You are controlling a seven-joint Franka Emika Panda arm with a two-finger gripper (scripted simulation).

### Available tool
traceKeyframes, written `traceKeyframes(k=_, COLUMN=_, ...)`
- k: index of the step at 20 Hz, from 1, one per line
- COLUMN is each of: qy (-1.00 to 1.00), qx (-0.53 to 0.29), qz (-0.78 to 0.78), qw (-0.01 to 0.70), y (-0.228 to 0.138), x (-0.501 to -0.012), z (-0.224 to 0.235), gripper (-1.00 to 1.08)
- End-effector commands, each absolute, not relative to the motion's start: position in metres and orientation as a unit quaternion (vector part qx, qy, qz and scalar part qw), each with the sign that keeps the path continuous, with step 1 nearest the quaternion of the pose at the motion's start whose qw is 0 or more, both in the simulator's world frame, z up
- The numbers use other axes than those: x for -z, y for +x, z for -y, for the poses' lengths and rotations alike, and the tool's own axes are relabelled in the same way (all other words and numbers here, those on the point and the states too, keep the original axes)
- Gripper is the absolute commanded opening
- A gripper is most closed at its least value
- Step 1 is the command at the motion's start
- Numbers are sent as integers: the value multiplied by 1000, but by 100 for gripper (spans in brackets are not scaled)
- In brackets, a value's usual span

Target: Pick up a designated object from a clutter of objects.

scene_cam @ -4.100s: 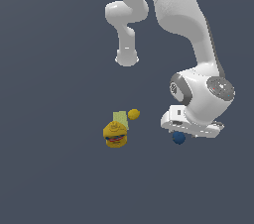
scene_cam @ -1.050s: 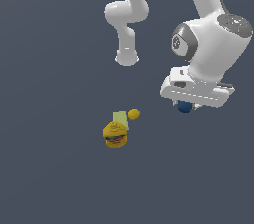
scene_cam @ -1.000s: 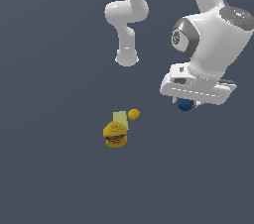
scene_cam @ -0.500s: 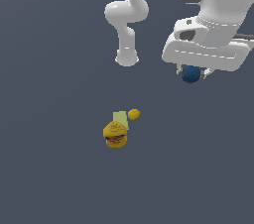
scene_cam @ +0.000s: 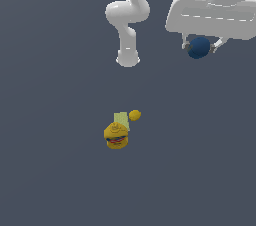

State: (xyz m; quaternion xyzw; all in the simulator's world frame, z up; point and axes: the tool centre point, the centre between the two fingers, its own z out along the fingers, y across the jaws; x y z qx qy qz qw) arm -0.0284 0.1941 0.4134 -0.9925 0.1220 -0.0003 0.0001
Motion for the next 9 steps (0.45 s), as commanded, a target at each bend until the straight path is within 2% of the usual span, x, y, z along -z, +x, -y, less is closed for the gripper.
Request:
traceKeyframes(k=1, qy=-993, qx=0, qz=-122, qw=0, y=-31, x=-426, z=-193, gripper=-100)
traceKeyframes(k=9, qy=-993, qx=0, qz=-122, qw=0, y=-33, x=-439, z=-193, gripper=-100)
